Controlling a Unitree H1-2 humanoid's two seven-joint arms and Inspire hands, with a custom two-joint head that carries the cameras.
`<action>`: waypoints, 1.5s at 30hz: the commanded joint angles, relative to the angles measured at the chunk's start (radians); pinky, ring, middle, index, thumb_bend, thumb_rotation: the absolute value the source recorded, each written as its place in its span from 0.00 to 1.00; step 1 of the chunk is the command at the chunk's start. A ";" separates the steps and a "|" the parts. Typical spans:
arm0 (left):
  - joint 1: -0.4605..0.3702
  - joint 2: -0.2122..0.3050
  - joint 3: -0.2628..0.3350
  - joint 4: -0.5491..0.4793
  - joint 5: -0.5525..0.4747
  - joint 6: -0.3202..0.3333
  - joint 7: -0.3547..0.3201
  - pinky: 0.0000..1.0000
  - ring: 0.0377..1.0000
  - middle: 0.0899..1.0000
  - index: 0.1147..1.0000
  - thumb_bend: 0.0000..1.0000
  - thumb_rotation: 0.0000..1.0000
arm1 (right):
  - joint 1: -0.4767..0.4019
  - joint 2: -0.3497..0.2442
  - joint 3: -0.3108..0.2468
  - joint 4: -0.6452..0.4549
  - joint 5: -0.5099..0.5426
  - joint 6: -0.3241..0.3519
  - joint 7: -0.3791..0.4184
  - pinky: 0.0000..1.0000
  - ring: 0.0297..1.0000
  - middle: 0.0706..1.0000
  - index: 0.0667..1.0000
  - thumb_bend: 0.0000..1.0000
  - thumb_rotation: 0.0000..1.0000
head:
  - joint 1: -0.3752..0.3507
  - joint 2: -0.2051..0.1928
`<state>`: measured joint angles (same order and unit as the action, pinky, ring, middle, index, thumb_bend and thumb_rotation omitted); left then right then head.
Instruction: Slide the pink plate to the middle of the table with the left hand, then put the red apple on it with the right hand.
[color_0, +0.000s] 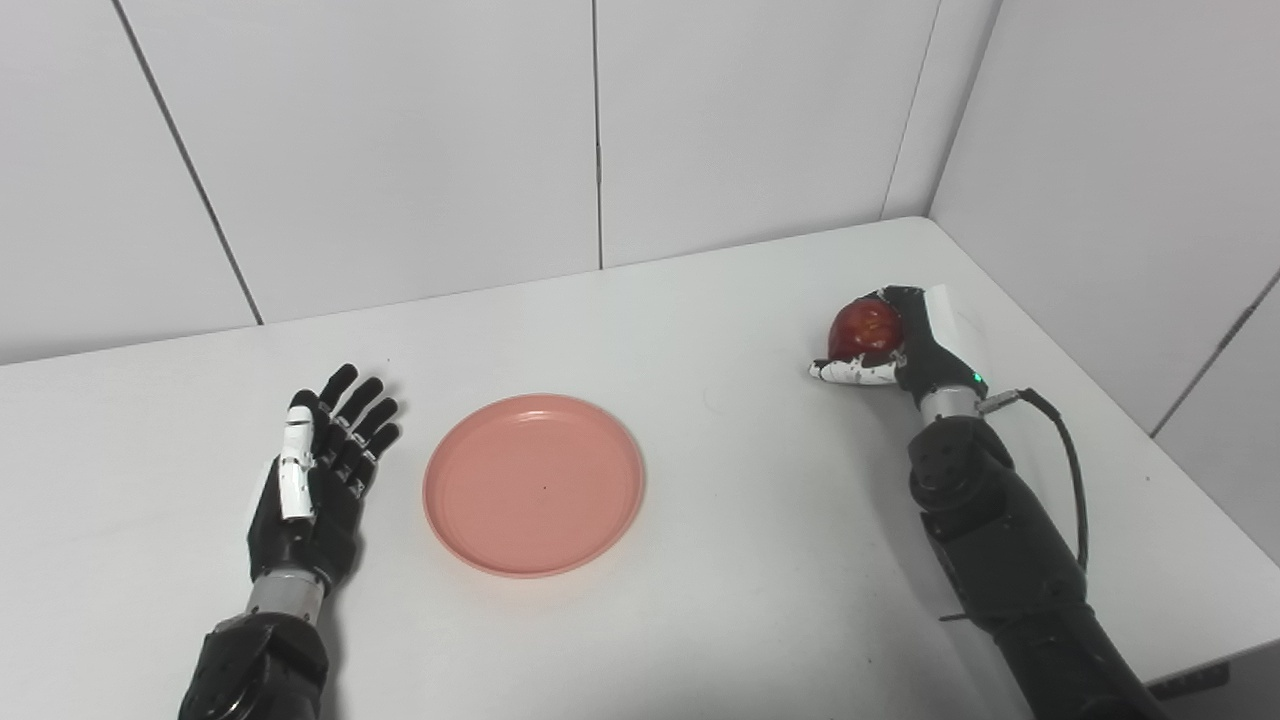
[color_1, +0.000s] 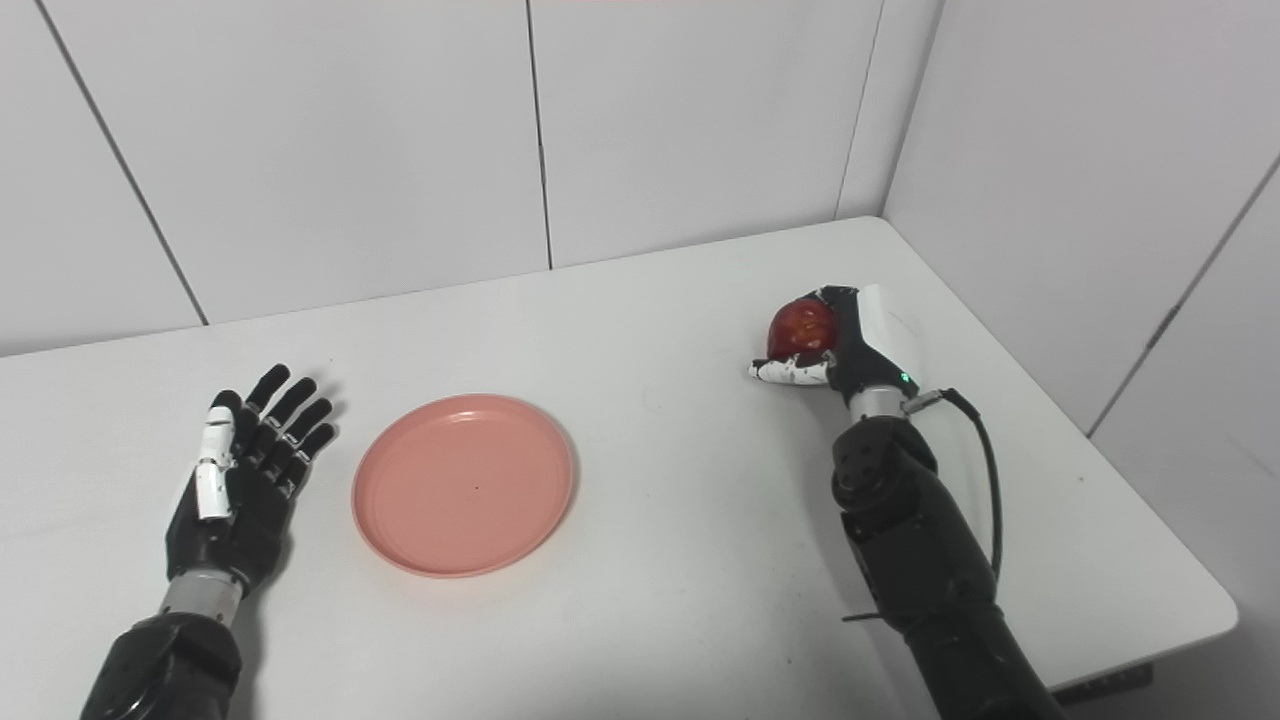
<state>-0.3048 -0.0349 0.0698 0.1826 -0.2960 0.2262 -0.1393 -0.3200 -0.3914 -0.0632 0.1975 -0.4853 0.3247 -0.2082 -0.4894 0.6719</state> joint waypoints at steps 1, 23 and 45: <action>0.009 0.001 -0.006 -0.003 0.011 0.035 0.013 0.90 0.86 0.86 0.85 0.40 1.00 | -0.037 -0.023 -0.017 -0.061 -0.001 -0.052 -0.031 0.41 0.47 0.49 0.45 0.51 0.13 | 0.003 -0.001; 0.017 -0.021 -0.026 -0.013 0.039 0.027 0.032 0.89 0.86 0.86 0.85 0.41 1.00 | -0.079 0.000 0.050 -0.299 -0.056 -0.004 0.057 0.39 0.44 0.45 0.45 0.51 0.13 | 0.055 -0.020; 0.028 -0.065 -0.059 -0.036 0.098 0.022 0.085 0.86 0.85 0.85 0.83 0.41 1.00 | -0.187 0.113 0.209 -0.321 -0.126 -0.035 0.145 0.35 0.41 0.45 0.45 0.52 0.13 | 0.169 -0.035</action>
<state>-0.2855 -0.0899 0.0177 0.1493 -0.2086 0.2250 -0.0659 -0.4478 -0.2855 0.1376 -0.0896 -0.5846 0.3258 -0.0510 -0.3207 0.6381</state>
